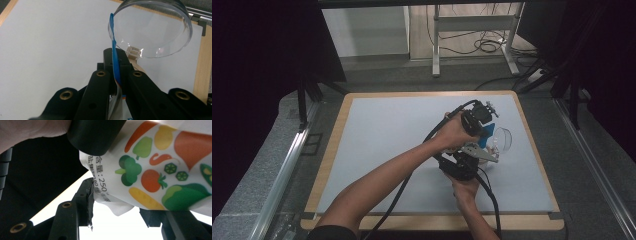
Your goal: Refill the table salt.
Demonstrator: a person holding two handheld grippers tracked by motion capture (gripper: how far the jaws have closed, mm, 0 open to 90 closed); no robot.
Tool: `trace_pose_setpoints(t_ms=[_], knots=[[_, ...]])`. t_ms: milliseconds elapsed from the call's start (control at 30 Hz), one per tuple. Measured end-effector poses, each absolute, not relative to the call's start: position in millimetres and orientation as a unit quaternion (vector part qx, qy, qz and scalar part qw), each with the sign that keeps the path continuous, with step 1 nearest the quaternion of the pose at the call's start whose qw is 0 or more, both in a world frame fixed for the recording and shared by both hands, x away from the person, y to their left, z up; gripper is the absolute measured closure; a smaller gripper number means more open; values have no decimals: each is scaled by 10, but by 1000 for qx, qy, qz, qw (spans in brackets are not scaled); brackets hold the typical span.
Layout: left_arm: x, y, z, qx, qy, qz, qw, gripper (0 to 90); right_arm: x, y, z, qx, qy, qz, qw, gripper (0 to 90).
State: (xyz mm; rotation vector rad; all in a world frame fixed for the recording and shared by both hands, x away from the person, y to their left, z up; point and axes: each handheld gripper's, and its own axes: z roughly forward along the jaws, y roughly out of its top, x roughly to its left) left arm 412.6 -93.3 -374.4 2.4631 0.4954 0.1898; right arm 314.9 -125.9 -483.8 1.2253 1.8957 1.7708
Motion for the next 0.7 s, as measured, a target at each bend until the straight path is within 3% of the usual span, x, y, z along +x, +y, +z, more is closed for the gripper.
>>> trace_pose_setpoints(t_ms=[700], knots=[[4124,-935,-3748,931,187,71,305,900,3146,-1247,-4818,427,651,613,133,509]])
